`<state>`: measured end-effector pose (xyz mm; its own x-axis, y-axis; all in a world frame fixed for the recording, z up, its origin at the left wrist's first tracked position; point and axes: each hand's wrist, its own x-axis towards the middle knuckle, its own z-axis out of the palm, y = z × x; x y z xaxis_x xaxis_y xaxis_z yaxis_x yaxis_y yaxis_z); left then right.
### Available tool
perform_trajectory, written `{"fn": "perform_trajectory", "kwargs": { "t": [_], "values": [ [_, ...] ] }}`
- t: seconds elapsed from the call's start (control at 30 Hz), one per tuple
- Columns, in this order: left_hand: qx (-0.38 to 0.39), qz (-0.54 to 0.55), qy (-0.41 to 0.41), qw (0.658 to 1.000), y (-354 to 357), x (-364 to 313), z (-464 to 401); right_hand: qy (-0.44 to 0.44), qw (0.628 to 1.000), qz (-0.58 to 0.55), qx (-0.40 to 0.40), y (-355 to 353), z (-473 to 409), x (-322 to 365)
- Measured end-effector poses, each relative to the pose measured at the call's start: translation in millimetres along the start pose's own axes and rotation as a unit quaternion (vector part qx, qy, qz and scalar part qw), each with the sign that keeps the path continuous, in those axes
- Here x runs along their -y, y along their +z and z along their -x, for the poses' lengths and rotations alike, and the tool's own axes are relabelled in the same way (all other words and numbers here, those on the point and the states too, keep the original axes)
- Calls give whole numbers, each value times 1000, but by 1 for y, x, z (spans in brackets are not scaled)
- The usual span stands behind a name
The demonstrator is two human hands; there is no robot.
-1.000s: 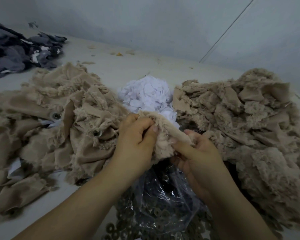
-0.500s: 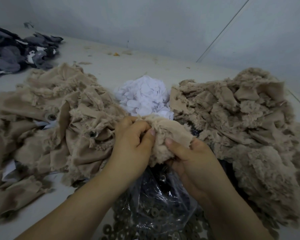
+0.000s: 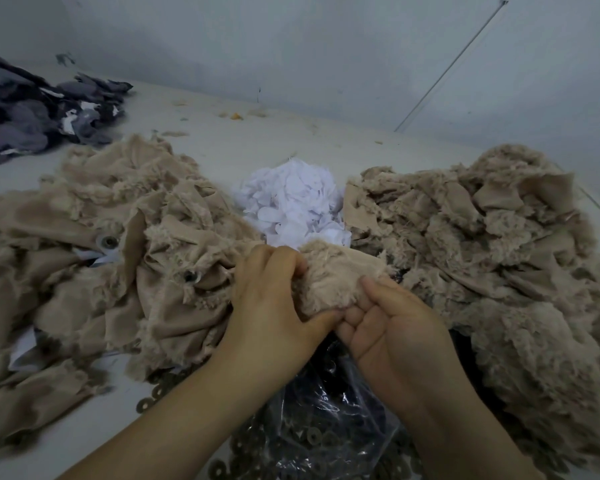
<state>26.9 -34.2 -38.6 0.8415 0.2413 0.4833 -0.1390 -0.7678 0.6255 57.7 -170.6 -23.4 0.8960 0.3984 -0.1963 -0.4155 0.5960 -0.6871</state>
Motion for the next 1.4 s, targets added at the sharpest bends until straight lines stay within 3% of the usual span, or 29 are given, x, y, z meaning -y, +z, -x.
{"fn": "perform_trajectory", "kwargs": {
  "t": [0.13,0.3,0.57,0.63,0.73,0.8,1.07,1.13,1.27,1.4],
  "values": [
    [-30,27,31,999,-1,2,4,0,1000,-12,-5,1,1,0],
    [-34,-13,101,994,-3,-3,4,6,1000,6,-8,3,2,-1],
    [73,10,195,978,-4,0,15,15,1000,-11,-16,6,4,0],
    [46,30,169,984,-3,1,14,10,1000,-14,-18,6,3,-1],
    [-41,59,44,996,-4,2,4,9,1000,-12,-14,6,3,-3],
    [-41,70,-12,997,-4,4,-1,8,1000,-14,-1,6,3,-4],
    [-5,48,86,995,-4,1,-3,12,997,81,4,7,4,-9],
    [-5,75,73,995,-4,0,-2,23,997,77,11,6,4,-11],
    [0,176,-29,984,-5,4,-6,22,997,74,26,5,3,-11],
    [20,143,13,989,-5,2,-6,22,996,87,23,5,4,-12]
  ]
}}
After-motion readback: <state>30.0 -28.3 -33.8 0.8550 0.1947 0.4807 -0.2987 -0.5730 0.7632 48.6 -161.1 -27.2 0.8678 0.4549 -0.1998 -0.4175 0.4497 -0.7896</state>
